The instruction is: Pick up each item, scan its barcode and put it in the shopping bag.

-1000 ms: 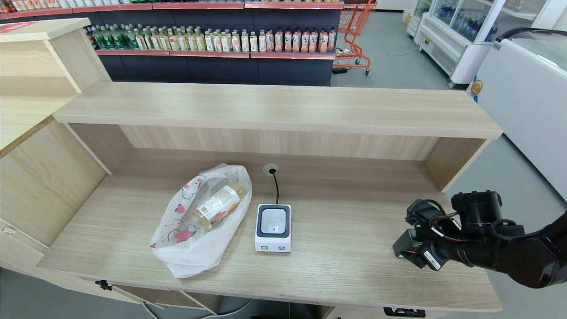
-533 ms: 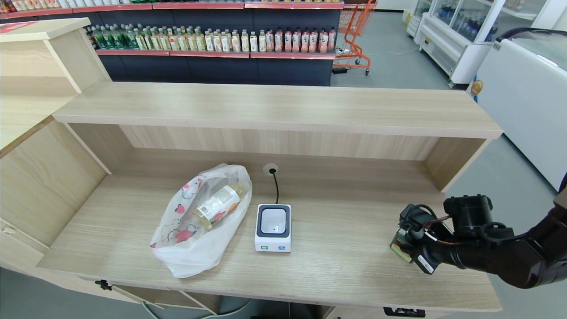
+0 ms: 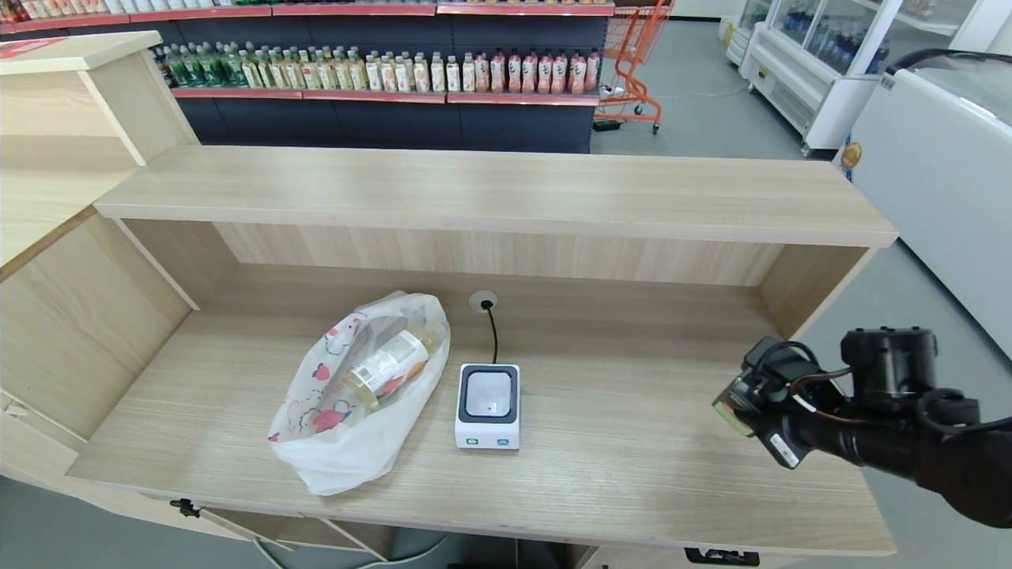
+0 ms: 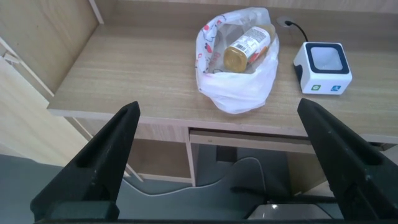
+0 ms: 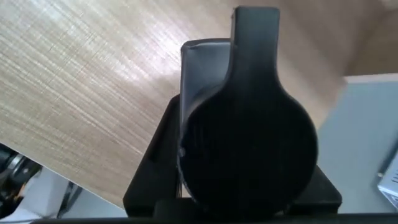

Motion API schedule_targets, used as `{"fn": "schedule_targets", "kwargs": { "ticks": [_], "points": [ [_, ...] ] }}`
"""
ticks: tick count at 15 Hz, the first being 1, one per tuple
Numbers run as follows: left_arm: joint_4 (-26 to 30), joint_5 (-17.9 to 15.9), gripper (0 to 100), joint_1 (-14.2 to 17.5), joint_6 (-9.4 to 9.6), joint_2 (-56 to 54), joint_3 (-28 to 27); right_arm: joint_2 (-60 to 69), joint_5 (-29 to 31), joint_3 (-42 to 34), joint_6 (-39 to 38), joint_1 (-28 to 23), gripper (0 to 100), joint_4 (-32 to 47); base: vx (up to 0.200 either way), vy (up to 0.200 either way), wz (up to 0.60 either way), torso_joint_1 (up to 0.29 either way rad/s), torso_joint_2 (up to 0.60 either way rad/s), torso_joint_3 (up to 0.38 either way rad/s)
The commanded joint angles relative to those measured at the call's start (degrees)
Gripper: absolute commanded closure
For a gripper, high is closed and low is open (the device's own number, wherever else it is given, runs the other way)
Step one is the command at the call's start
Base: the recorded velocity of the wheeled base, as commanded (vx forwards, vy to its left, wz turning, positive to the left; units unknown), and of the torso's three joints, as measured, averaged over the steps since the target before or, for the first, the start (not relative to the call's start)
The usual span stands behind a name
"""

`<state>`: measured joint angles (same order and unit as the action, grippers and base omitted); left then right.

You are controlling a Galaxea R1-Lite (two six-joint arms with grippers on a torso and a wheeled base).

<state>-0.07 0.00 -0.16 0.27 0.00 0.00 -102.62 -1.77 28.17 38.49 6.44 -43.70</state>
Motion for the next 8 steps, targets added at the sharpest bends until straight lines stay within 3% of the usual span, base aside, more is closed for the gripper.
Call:
{"fn": "schedule_targets", "kwargs": {
  "ticks": [1,3,4,6,8],
  "points": [
    [0.0,0.0,0,0.0,0.00,0.1,0.0,17.3,2.5,-6.8,0.4,-4.9,100,0.0,0.000,0.000,0.00,0.000,0.00,0.000],
    [0.0,0.0,0,0.0,0.00,0.1,0.0,18.9,2.3,-6.9,0.6,-7.8,100,-1.1,0.000,0.000,0.00,0.000,0.00,0.000],
    [0.0,0.0,0,0.0,0.00,0.1,0.0,19.6,2.0,-7.2,0.6,-7.4,100,-6.2,0.000,0.000,0.00,0.000,0.00,0.000],
    [0.0,0.0,0,0.1,0.00,0.1,0.0,22.8,-0.5,-9.0,2.8,-1.0,100,-13.2,0.000,0.000,0.00,0.000,0.00,0.000],
    [0.0,0.0,0,0.0,0.00,0.1,0.0,23.4,-9.2,-9.8,10.3,1.4,100,-13.6,0.000,0.000,0.00,0.000,0.00,0.000]
  ]
}}
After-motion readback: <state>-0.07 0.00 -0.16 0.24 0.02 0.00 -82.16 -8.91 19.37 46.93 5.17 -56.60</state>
